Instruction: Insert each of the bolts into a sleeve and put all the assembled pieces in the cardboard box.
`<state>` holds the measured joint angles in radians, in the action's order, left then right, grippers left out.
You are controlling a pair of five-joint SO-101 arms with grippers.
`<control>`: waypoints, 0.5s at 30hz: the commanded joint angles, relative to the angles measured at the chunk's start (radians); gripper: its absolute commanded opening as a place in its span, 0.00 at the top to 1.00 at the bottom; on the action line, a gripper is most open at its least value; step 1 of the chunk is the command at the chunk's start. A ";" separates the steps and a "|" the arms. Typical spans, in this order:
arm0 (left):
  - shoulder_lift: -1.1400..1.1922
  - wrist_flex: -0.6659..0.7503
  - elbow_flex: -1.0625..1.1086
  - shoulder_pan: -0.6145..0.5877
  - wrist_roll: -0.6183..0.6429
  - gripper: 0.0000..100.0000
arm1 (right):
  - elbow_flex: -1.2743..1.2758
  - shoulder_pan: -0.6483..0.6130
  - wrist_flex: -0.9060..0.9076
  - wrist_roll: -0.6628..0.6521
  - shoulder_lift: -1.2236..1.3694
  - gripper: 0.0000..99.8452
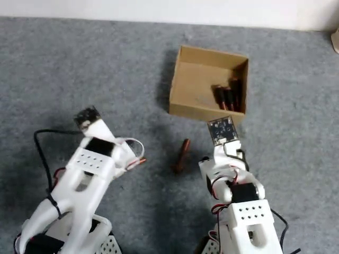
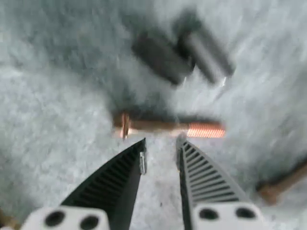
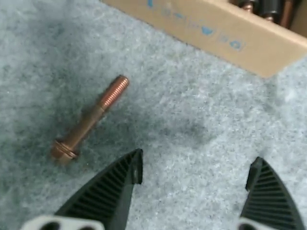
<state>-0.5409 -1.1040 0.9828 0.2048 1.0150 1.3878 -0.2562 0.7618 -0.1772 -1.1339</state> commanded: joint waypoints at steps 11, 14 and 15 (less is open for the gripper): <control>-0.021 -0.104 -0.076 0.090 0.212 0.67 | -0.001 0.007 -0.035 -0.015 -0.010 0.68; -0.021 -0.100 -0.044 0.091 0.218 0.59 | 0.001 0.007 -0.035 -0.015 -0.010 0.68; -0.021 -0.100 -0.035 0.091 0.218 0.59 | 0.001 0.007 -0.035 -0.015 -0.010 0.68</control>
<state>-0.5409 -1.1991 0.9475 0.2754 1.2221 1.3909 -0.2562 0.7618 -0.1772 -1.1339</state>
